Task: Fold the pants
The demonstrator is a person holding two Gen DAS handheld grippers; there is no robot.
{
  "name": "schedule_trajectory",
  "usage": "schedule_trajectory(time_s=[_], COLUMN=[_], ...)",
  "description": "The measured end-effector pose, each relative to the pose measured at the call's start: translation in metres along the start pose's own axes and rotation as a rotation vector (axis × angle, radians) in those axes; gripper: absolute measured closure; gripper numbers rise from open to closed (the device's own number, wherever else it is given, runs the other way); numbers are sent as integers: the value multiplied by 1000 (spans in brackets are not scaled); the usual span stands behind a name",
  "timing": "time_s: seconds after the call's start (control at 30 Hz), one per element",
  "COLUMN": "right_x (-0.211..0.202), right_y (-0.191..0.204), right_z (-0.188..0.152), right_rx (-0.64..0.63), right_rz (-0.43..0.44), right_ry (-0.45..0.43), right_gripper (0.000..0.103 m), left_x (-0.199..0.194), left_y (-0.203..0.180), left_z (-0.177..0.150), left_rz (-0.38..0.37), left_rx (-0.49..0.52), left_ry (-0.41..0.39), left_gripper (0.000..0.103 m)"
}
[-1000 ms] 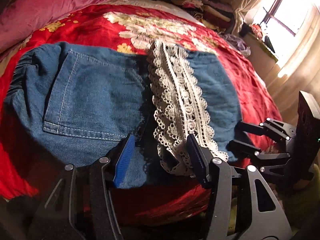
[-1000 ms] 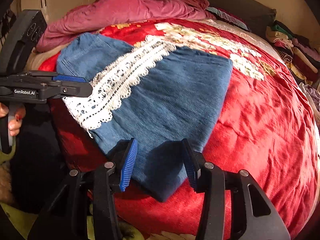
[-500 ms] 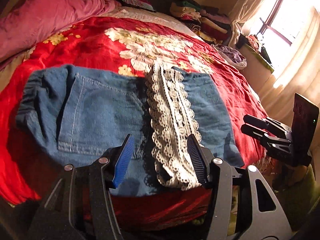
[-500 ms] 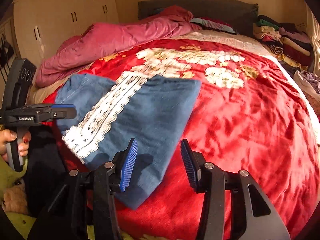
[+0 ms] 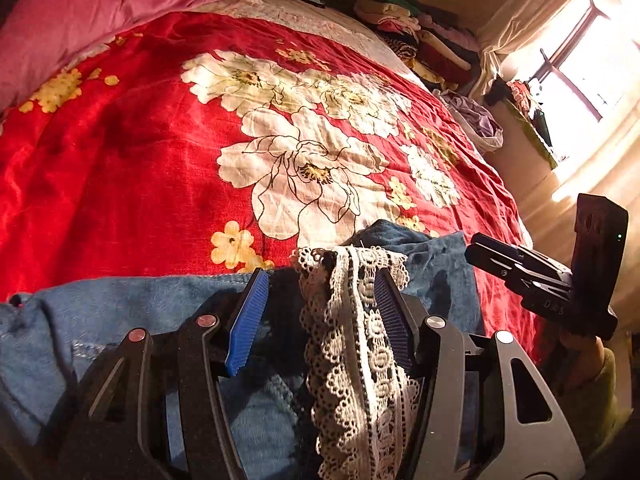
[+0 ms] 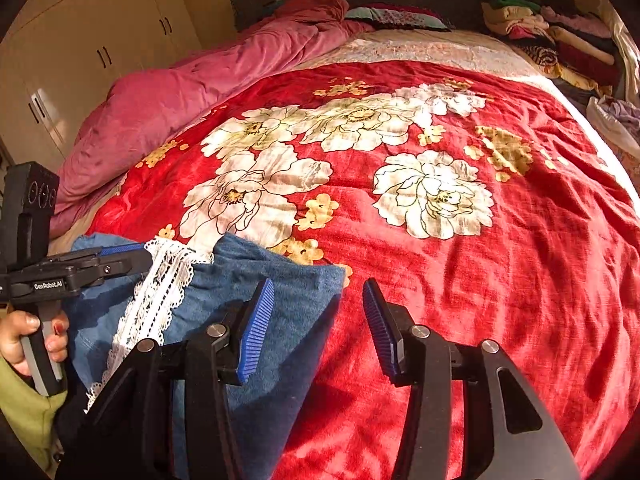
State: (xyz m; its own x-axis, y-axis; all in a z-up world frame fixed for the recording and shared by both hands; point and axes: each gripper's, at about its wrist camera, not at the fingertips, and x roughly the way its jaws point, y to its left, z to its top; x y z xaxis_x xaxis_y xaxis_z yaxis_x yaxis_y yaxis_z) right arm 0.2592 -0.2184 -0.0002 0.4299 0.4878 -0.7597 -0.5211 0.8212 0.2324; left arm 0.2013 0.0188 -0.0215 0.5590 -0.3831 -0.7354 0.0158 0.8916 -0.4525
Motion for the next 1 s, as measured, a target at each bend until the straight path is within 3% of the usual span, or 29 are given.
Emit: schedule_trajectory(time_s=[0.07,0.13,0.17,0.2,0.33,0.43,0.5,0.63,0.73,0.83,1.0], right_x=[11,25,31,34,20,36,45,42,21,-10,-46], right_y=[-4,-10,-13,-13,-5,-2,-5,-3,1,10,34], right_z=[3,3,1,0,-3,-10,-15,-18,-19,-29,-67], right_rx=[30,81,105,105,39,-12,-3,-18,-32,-72,-134], right_rz=[43,78,109,136,85,-7,-25,-49,-104,-120,-63], right_ry=[25,73,90,92,20,51,57,33,-11,-74,-101], right_gripper=[57,60,82,91,92,88,88,84,63,61,52], left_x=[9,18,21,22,10,17,25,24,9,-16,-52], left_y=[6,6,4,3,-2,-6,-5,1,-6,-9,-12], left_z=[1,-1,-2,-4,-8,-9,-13,-16,-20,-31,-59], left_rz=[-64,-71,-59,-52,-29,32,60,44,71,87,145], left_rx=[-51,-53,-44,-36,6,53,69,52,78,93,113], left_ry=[12,26,30,29,-17,-24,-22,-38,-63,-100,-145], left_gripper=[56,63,77,82,88,87,82,81,75,70,59])
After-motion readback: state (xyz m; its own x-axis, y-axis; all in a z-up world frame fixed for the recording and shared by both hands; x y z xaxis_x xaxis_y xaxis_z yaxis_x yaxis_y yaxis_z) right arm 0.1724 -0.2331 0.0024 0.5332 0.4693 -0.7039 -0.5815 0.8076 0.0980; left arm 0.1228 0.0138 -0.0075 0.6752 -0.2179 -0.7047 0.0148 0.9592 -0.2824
